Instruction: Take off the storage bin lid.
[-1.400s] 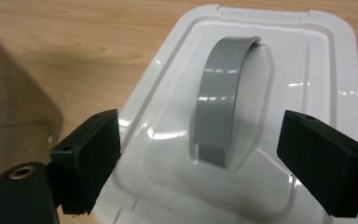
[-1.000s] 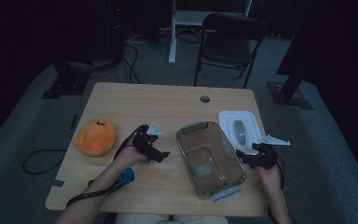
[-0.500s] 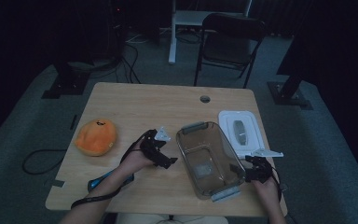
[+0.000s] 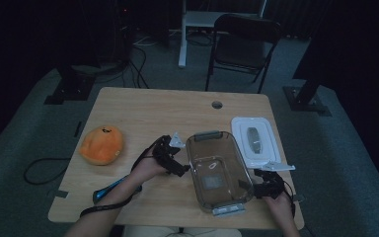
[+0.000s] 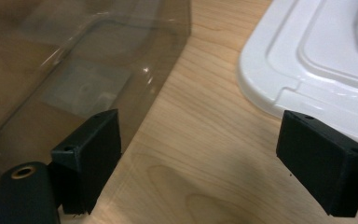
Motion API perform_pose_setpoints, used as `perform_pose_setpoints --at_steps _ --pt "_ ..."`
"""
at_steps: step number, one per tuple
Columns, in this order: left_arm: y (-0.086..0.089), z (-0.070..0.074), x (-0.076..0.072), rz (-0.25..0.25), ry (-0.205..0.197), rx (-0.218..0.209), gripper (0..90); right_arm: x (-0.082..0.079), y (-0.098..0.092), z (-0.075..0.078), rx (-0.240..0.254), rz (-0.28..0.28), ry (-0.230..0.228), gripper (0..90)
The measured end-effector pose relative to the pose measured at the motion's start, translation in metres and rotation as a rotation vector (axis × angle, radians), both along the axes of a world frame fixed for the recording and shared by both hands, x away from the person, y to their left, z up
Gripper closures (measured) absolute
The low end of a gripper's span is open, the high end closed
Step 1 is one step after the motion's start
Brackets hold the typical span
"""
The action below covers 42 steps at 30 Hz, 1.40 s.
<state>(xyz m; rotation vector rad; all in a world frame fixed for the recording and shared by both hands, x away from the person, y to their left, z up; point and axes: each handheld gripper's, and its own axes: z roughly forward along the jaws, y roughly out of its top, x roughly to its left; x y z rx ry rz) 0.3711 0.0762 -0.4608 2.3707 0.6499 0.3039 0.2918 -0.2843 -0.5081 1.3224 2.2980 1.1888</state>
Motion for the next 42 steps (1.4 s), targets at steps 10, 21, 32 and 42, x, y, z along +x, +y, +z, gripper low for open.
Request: perform_pose_setpoints --at_steps 10,21,32,42 --pt "0.006 0.001 0.012 0.031 0.002 0.013 0.6 -0.007 0.016 -0.004 -0.009 0.055 0.009 13.8" --pt "0.016 -0.003 0.027 0.056 0.018 0.016 0.7 -0.011 0.039 -0.007 0.003 0.113 -0.014 13.8" --pt "0.028 -0.003 0.034 0.065 0.031 0.017 0.6 -0.007 0.056 -0.008 -0.016 0.128 -0.033 13.5" --pt "0.05 0.01 0.033 0.098 0.04 0.005 0.7 -0.009 0.052 -0.011 -0.069 0.113 -0.049 13.5"
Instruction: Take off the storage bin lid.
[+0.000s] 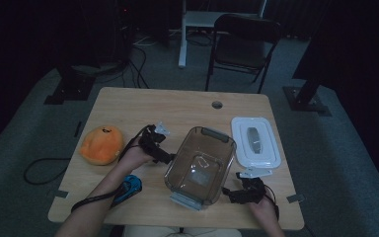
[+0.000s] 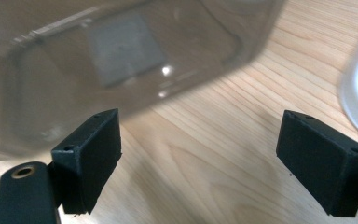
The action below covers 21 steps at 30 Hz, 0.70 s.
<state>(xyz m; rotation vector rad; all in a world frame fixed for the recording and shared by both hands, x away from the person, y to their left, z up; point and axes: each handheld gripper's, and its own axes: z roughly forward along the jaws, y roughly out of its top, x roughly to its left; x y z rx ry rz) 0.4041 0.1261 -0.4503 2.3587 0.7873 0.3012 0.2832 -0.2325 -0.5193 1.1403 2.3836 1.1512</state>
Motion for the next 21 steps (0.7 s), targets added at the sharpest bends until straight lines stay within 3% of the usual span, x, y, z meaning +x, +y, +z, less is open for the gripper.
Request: perform_pose_setpoints --at_steps 5,8,15,21 --pt "0.023 0.01 -0.001 0.065 0.002 -0.03 0.7 -0.003 -0.013 -0.001 -0.01 -0.029 -0.014 13.5" --pt "0.029 0.012 -0.004 0.088 -0.011 -0.012 0.7 -0.003 -0.016 -0.001 -0.017 -0.037 -0.02 13.6" --pt "0.053 0.024 -0.011 0.127 -0.021 -0.028 0.8 -0.005 -0.019 -0.003 -0.055 -0.042 -0.026 13.5" --pt "0.076 0.032 -0.017 0.189 -0.048 -0.02 0.7 -0.005 -0.017 -0.006 -0.07 -0.046 -0.03 13.5"
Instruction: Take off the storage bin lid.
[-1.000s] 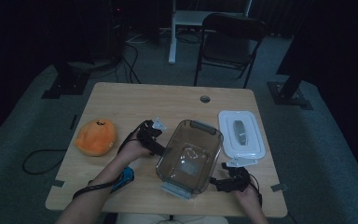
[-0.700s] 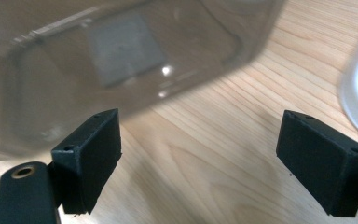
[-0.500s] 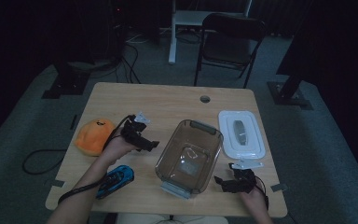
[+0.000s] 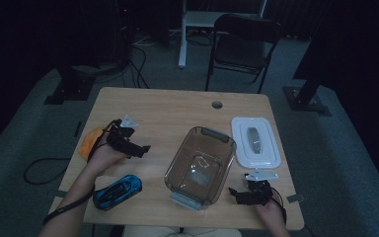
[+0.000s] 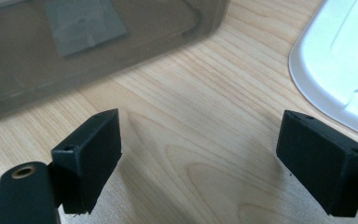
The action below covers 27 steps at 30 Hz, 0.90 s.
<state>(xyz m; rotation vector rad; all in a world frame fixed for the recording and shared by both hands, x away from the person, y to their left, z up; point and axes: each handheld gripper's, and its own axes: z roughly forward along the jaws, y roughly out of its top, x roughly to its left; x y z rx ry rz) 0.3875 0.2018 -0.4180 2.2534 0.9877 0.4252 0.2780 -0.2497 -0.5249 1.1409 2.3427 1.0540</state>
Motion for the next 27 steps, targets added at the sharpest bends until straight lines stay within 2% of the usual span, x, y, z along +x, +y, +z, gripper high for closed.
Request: perform_pose_setpoints --at_steps 1,3,5,6,7,8,11,13,14,17,18,19,22,23,27 --pt "0.009 0.002 -0.001 0.013 -0.006 0.002 0.7 0.0 0.0 0.0 -0.002 0.0 -0.002 13.6" --pt "0.012 0.003 -0.002 0.015 -0.008 0.007 0.8 -0.001 0.0 -0.001 -0.005 0.0 -0.004 13.5" --pt "0.022 0.005 -0.002 0.035 -0.015 0.005 1.4 -0.001 0.002 -0.002 -0.03 -0.003 -0.003 13.5" --pt "0.033 0.005 -0.003 0.065 -0.021 0.002 1.4 -0.001 0.003 -0.002 -0.034 -0.002 -0.002 13.6" --pt "0.033 0.005 -0.003 0.065 -0.021 0.002 1.4 -0.001 0.003 -0.002 -0.034 -0.002 -0.002 13.6" --pt "0.044 0.005 -0.003 0.078 -0.018 -0.002 1.4 -0.001 0.002 -0.002 -0.032 -0.005 0.0 13.6" --pt "0.052 0.005 -0.004 0.096 -0.023 0.002 1.4 -0.001 0.002 -0.002 -0.033 -0.007 0.0 13.6" --pt "0.074 0.001 -0.005 0.161 -0.017 0.006 1.4 -0.001 0.001 -0.002 -0.03 -0.012 0.002 13.6" --pt "0.074 0.001 -0.005 0.161 -0.017 0.006 1.4 -0.001 0.001 -0.002 -0.03 -0.013 0.002 13.6" --pt "0.092 -0.004 -0.007 0.22 -0.014 0.002 1.4 -0.001 0.001 -0.002 -0.03 -0.015 0.003 13.6" --pt "0.092 -0.004 -0.007 0.22 -0.014 0.002 1.4 -0.001 0.001 -0.002 -0.03 -0.015 0.003 13.6" --pt "0.099 -0.005 -0.008 0.251 -0.018 0.009 1.4 0.0 0.0 -0.002 -0.024 -0.017 0.005 13.6" --pt "0.103 -0.007 -0.008 0.26 -0.013 0.013 1.4 0.0 0.0 -0.002 -0.022 -0.017 0.005 13.6" --pt "0.109 -0.012 -0.006 0.308 0.002 0.027 1.4 0.0 0.0 -0.002 -0.025 -0.02 0.004 13.6" --pt "0.112 -0.021 -0.005 0.337 0.002 0.026 1.5 0.0 0.0 -0.002 -0.028 -0.023 0.002 13.6"
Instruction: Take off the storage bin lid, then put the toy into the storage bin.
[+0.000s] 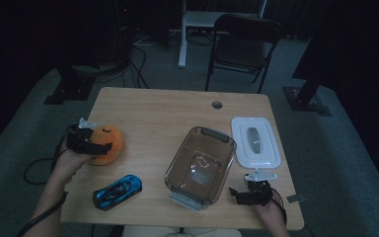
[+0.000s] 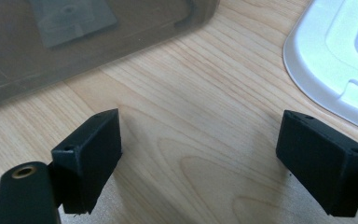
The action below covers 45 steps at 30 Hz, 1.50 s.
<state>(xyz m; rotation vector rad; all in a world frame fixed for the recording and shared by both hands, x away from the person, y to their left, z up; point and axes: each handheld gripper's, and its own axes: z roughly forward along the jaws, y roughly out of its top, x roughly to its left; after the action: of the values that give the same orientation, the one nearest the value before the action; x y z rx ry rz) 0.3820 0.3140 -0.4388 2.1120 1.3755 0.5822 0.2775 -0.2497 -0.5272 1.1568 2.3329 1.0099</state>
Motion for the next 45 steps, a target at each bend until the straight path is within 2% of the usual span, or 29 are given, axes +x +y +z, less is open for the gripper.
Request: perform_pose_setpoints --at_steps 1,9,15,17,20,21,24,25,26,27,34,41,45 --pt "0.001 -0.006 0.001 0.027 0.01 0.005 1.5 0.0 0.0 0.0 -0.001 0.002 0.001 13.7" --pt "0.005 -0.018 0.004 0.065 0.026 0.002 1.4 -0.003 -0.002 0.0 -0.003 0.005 -0.001 13.7" --pt "0.01 -0.032 0.008 0.129 0.047 -0.013 1.4 -0.002 -0.002 0.0 -0.002 -0.001 0.0 13.8" --pt "0.008 -0.035 0.008 0.131 0.043 -0.005 1.3 -0.002 -0.002 0.0 -0.002 -0.002 0.0 13.8" --pt "0.003 -0.036 0.007 0.136 0.037 0.029 1.4 -0.002 -0.002 0.0 -0.002 -0.002 0.0 13.9" --pt "0.003 -0.035 0.006 0.15 0.039 0.021 5.4 -0.002 -0.002 0.0 -0.002 -0.002 0.0 13.9" --pt "0.004 -0.027 0.002 0.147 0.029 0.006 34.1 -0.003 -0.002 0.0 -0.002 -0.002 -0.001 14.0" --pt "0.004 -0.027 0.002 0.147 0.029 0.006 39.6 -0.003 -0.002 0.0 -0.002 -0.001 -0.001 14.0" --pt "0.003 -0.025 0.001 0.139 0.032 0.013 39.6 -0.003 -0.002 0.0 -0.002 -0.001 -0.001 14.0" --pt "0.003 -0.022 0.0 0.117 0.033 0.014 49.4 -0.003 -0.002 0.0 -0.002 -0.002 0.0 13.9" --pt "0.004 -0.012 -0.004 0.089 0.02 0.013 59.4 -0.002 -0.002 0.0 -0.001 -0.002 0.001 13.9" --pt "0.003 -0.005 -0.007 0.12 -0.013 0.014 60.5 -0.002 -0.003 0.0 0.002 -0.002 0.003 13.9" --pt "0.001 0.001 -0.009 0.11 -0.024 -0.01 60.5 -0.002 -0.003 0.0 0.002 -0.004 0.004 13.9"
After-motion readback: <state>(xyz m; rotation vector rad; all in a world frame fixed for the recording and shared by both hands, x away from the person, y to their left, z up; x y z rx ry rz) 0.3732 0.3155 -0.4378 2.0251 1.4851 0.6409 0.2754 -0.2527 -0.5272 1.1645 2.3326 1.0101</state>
